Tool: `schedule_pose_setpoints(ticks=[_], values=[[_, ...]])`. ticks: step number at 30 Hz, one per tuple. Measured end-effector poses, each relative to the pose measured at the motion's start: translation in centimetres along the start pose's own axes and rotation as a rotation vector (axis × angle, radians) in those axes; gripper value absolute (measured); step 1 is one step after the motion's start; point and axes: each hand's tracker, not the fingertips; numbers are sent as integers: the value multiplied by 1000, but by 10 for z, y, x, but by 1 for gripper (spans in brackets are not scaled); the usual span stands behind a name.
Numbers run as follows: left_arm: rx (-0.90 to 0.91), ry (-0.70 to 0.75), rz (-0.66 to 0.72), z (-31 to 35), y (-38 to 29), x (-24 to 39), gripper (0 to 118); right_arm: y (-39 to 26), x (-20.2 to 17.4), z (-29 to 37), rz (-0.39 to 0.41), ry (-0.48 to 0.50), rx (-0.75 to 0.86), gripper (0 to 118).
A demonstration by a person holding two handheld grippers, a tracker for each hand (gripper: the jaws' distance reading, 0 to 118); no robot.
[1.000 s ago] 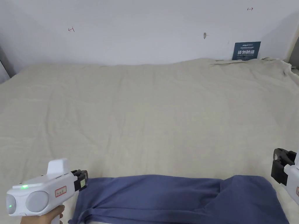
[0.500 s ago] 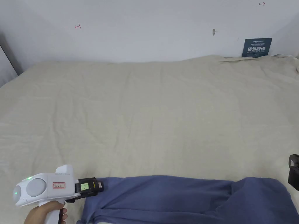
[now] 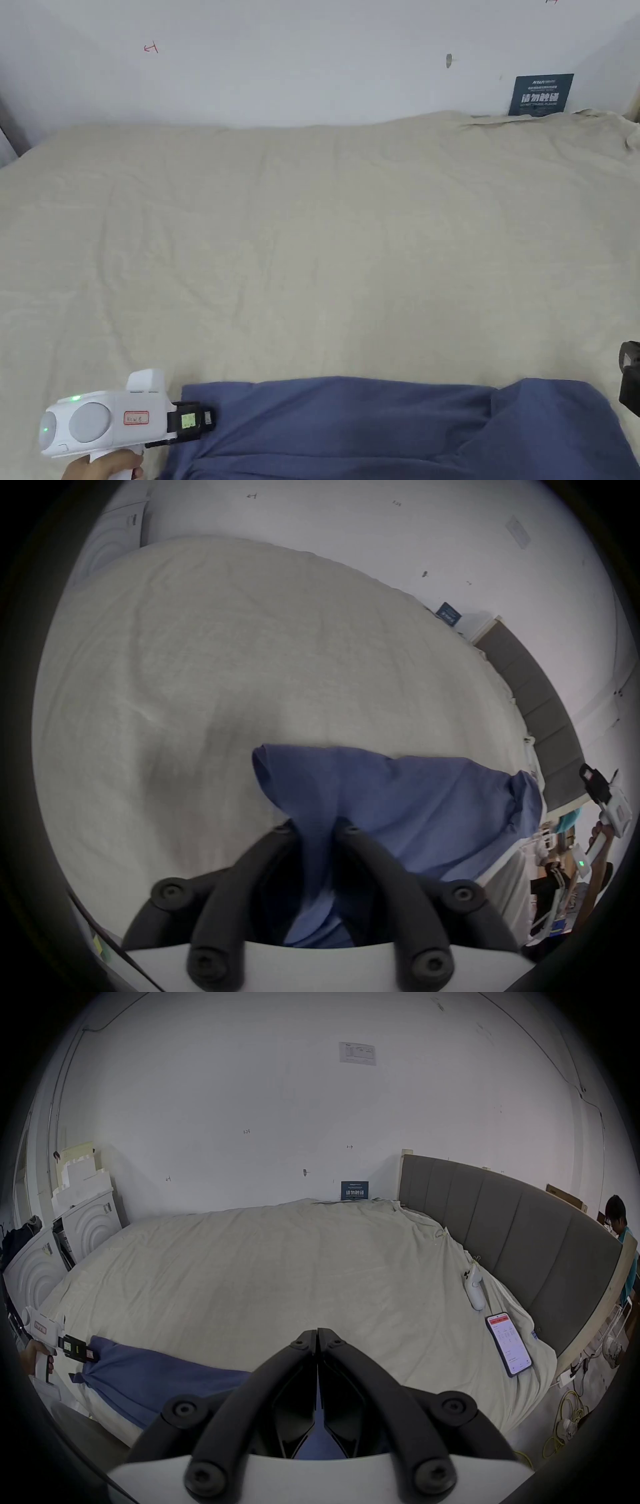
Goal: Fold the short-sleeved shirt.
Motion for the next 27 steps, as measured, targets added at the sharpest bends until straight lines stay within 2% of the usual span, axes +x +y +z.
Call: schedule_pose_setpoints(ticks=[2, 5, 10, 14, 16, 20, 24, 27], values=[[-14, -62, 9, -3, -1, 1, 10, 0, 1, 0, 0, -1, -4, 0], [2, -4, -34, -6, -4, 11, 6, 0, 2, 0, -3, -4, -5, 0], [26, 32, -54, 15, 8, 15, 5, 2, 2, 1, -10, 0, -1, 0], [41, 6, -5, 43, 23, 8, 4, 4, 1, 0, -10, 11, 5, 0], [56, 69, -40, 52, 27, 8, 4, 4, 0, 0, -8, 15, 6, 0], [56, 99, -8, 71, 34, -4, 4, 5, -2, -1, -8, 31, 7, 0], [45, 154, 7, 85, 35, 0, 5, 5, -3, -1, -5, 43, 8, 0], [41, 152, 33, 94, 34, 27, 5, 4, -1, 1, -8, 50, 8, 0]])
